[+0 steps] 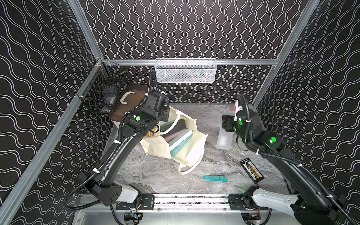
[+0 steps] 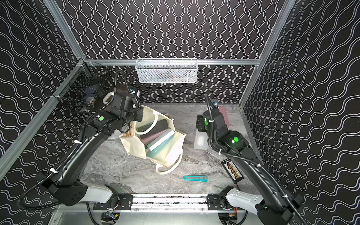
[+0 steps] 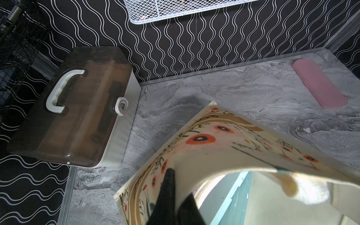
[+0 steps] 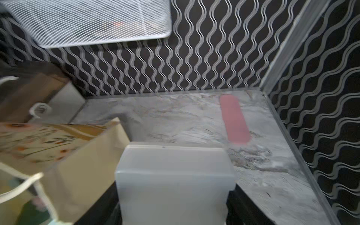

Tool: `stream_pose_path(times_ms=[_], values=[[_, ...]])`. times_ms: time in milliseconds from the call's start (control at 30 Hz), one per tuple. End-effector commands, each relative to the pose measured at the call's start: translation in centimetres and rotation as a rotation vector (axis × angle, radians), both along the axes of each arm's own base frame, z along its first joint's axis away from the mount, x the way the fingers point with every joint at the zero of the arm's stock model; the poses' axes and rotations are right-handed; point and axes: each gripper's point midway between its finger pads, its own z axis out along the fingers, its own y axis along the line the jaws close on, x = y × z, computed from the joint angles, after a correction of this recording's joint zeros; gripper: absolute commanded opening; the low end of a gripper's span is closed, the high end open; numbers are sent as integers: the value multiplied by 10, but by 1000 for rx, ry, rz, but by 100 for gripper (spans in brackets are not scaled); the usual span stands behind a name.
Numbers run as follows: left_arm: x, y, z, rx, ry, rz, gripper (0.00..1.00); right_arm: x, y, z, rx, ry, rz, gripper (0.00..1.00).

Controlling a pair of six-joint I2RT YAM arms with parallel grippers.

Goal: Take out the pencil case from the canvas bag
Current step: Pick up the pencil case from the canvas bag, then place the pencil case at the center of the board.

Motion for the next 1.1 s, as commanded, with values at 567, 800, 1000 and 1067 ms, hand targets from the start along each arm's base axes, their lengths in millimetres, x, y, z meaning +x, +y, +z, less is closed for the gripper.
stream_pose_path(times_ms=[567, 800, 1000, 1067], values=[[-13, 17, 13, -159, -45, 153, 0, 83, -41, -212, -59, 790, -78, 58], [-19, 21, 14, -157, -50, 156, 0, 103, -45, -259, -73, 895, -84, 60], [-20, 20, 14, -140, -47, 137, 0, 109, -39, -293, -58, 968, -59, 64], [-20, 18, 12, -137, -44, 127, 0, 110, -36, -302, -42, 985, -50, 67]])
